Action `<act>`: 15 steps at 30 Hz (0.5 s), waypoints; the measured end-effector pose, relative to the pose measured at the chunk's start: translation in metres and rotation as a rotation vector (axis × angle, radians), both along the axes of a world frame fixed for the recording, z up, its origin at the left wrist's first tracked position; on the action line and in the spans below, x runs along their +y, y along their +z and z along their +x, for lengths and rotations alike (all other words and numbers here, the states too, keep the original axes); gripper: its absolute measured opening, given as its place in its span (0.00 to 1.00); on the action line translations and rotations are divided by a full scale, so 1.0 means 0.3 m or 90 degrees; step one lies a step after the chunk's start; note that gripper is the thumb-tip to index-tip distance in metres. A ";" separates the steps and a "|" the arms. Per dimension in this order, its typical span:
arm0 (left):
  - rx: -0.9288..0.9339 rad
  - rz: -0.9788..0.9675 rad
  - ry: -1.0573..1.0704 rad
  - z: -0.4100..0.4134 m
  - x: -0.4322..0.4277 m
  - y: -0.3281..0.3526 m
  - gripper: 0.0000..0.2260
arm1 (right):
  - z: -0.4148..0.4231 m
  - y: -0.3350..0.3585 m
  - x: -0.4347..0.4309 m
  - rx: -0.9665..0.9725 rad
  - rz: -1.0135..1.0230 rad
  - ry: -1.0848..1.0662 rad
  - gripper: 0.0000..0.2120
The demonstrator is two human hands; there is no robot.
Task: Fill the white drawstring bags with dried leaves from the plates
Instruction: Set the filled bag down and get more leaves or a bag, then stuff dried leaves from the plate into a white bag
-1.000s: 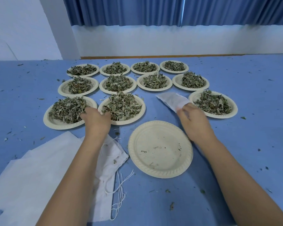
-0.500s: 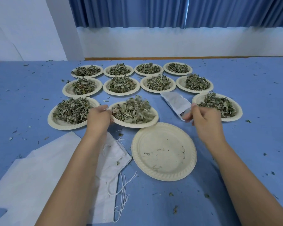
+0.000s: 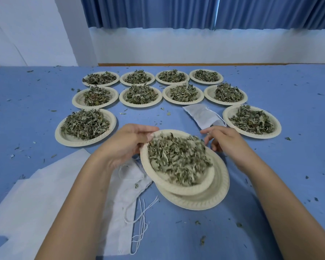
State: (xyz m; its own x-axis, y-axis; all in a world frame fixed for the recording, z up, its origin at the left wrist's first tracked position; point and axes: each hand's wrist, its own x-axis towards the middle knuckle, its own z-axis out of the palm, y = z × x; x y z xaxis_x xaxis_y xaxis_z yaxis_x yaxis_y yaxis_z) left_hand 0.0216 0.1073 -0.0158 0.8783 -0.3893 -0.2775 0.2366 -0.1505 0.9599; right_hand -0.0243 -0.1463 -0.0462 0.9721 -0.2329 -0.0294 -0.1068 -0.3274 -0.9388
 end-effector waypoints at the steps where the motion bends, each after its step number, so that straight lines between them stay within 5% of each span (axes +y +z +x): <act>1: -0.006 0.016 -0.032 -0.007 -0.007 -0.001 0.14 | -0.003 0.003 0.003 0.006 -0.011 0.006 0.13; 10: -0.134 0.190 -0.157 -0.007 -0.011 -0.030 0.12 | -0.008 0.000 0.012 0.010 -0.094 0.090 0.05; 15: -0.291 0.382 -0.084 0.022 0.043 -0.024 0.16 | -0.002 -0.012 0.010 0.031 -0.143 0.070 0.06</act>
